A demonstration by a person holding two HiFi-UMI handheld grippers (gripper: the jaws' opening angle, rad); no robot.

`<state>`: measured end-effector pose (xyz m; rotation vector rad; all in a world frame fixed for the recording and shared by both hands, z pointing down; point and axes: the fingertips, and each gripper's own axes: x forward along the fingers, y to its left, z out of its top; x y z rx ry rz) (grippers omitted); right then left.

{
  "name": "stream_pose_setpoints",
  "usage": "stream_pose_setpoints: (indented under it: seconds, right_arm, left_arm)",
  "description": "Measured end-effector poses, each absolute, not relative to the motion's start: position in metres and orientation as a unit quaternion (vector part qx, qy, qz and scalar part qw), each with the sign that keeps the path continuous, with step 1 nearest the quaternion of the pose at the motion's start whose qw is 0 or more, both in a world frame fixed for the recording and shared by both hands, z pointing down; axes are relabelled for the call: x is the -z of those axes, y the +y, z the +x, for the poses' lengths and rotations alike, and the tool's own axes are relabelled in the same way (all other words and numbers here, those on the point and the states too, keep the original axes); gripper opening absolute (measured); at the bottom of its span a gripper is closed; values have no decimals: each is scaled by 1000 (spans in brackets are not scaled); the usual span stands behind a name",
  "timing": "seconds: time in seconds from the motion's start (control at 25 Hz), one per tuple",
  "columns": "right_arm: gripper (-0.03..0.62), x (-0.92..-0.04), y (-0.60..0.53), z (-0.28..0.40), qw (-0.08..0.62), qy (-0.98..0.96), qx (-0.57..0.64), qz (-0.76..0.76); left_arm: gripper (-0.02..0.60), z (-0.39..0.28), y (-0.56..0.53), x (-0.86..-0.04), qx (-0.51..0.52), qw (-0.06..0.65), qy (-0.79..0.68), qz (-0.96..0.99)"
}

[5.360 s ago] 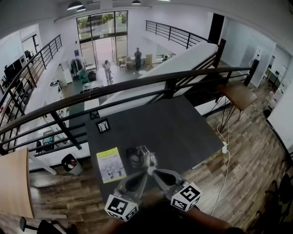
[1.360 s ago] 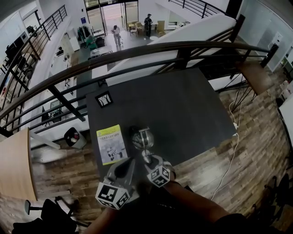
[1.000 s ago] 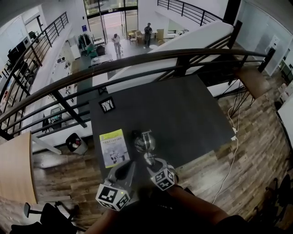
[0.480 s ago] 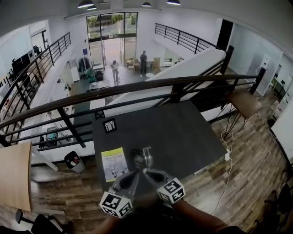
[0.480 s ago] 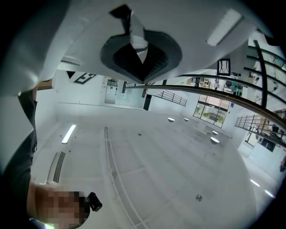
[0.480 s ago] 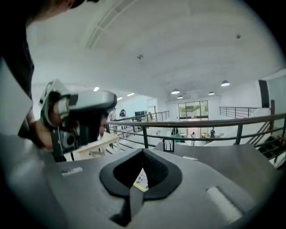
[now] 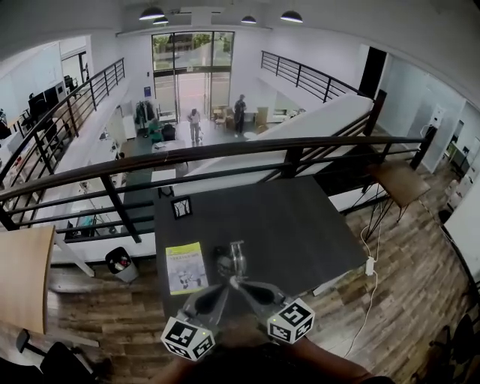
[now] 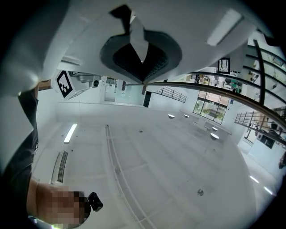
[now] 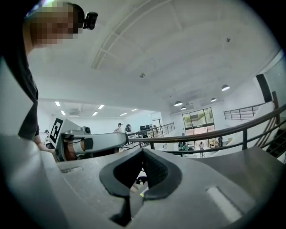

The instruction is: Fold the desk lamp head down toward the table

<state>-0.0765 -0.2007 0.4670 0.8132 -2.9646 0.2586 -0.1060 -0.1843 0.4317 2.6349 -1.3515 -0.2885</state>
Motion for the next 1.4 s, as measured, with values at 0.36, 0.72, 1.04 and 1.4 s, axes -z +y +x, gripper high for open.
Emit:
stream_pose_setpoints:
  seconds: [0.36, 0.72, 1.04, 1.4]
  right_arm:
    - [3, -453, -125, -16, 31, -976, -56, 208]
    - [3, -482, -46, 65, 30, -979, -88, 182]
    - [3, -461, 1, 72, 21, -985, -68, 154]
    - [2, -444, 61, 44, 13, -986, -51, 157]
  left_arm:
    - [2, -40, -117, -425, 103, 77, -488, 863]
    - [2, 42, -31, -451, 72, 86, -510, 853]
    - [2, 48, 16, -442, 70, 86, -535, 838]
    - [2, 25, 73, -425, 80, 68, -529, 842]
